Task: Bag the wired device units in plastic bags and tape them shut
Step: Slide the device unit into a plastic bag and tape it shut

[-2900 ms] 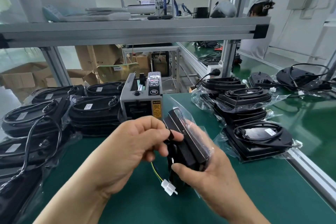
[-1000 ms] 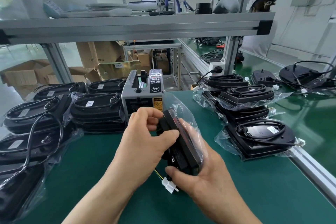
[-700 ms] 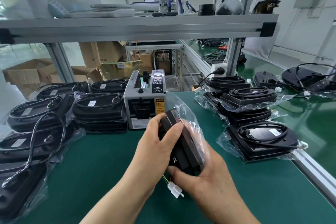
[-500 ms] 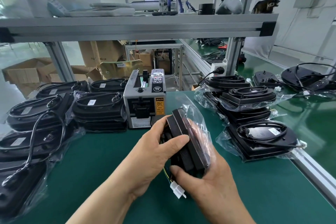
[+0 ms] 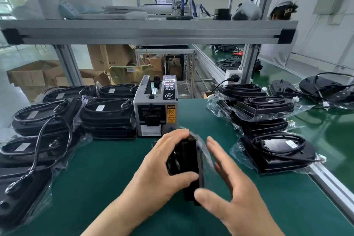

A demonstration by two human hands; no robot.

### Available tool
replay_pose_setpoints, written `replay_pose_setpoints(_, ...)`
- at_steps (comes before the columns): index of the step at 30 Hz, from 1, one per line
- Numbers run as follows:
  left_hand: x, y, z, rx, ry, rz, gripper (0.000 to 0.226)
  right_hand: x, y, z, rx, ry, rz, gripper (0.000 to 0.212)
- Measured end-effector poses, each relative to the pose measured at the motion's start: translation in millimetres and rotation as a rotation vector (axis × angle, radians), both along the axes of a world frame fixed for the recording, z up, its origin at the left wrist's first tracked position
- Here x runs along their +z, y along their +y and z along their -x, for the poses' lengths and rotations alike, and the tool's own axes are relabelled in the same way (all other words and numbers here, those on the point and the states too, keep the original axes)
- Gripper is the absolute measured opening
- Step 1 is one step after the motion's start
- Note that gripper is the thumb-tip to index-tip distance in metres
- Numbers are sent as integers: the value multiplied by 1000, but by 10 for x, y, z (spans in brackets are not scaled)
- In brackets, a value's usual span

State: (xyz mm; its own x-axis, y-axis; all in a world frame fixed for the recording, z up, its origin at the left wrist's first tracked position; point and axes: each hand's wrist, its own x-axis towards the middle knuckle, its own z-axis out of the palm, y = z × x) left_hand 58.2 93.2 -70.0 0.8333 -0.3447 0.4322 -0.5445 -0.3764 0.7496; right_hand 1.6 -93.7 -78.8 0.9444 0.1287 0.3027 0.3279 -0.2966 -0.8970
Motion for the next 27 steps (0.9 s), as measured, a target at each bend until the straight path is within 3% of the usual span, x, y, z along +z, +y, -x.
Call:
replay_pose_setpoints(2,-71,-98,62,-5,-61,-29,73,9,73,-13,-156,16,-55,86)
replay_pose_setpoints(6,-170,-240,122,-27,-166,-62,83,-33,206,-115,-240,1,-174,52)
replay_pose_setpoints(13,-302,-182,138,23,-212,-81,87,-196,306,-78,-296,-5,-491,55)
replay_pose_setpoints(15,-293,-180,153,16,-239,-89,82,-225,353,-44,-279,3,-541,58)
replay_pose_setpoints(17,-251,-145,162,-41,-252,-82,72,-229,368,-27,-294,24,-524,47)
replay_pose_setpoints(20,-37,-21,80,-63,-18,161,40,-276,342,-21,-327,13,-511,46)
replay_pose_setpoints(22,81,76,-173,222,172,446,15,-298,340,-16,-359,-5,-481,48)
replay_pose_setpoints(24,124,167,-568,463,391,629,15,-296,358,4,-380,-26,-447,48)
replay_pose_setpoints(27,94,208,-1083,520,796,838,18,-319,381,14,-366,-50,-419,44)
